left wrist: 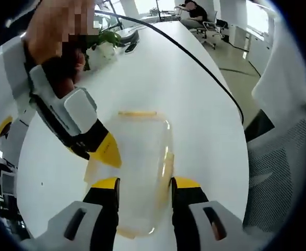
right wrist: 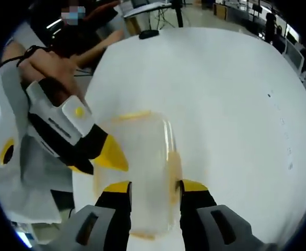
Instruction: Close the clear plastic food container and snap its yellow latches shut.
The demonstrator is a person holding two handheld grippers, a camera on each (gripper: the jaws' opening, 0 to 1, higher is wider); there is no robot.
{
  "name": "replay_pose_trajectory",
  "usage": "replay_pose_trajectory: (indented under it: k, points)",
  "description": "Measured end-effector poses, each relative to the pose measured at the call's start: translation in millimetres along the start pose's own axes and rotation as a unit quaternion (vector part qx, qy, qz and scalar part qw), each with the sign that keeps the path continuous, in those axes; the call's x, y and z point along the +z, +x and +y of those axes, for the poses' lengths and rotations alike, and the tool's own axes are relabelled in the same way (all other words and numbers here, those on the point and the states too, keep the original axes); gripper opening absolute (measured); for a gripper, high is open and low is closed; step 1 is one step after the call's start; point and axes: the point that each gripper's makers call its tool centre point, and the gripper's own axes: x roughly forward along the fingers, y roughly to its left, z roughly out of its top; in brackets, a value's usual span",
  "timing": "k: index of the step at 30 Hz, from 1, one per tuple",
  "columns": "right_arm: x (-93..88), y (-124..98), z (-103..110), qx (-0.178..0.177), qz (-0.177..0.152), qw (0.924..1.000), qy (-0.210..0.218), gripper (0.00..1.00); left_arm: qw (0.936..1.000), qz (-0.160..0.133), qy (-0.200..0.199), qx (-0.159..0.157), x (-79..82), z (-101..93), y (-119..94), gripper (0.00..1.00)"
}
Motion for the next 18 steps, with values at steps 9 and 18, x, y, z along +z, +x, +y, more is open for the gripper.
replay_pose_trajectory:
  k: [9,18]
  points:
    - [0.4,3.6,1.1,0.023,0.042,0.9988,-0.009,0.33,0.9998,0.013,-0.005,0.014,-1.3,1.1,1.9,0.36]
    - [0.5,2.4,4.1,0.043,0.051,0.9978,0.002,0.31,0.9997,0.006,0.003,0.024,-0.4,2.0,5.4,0.34]
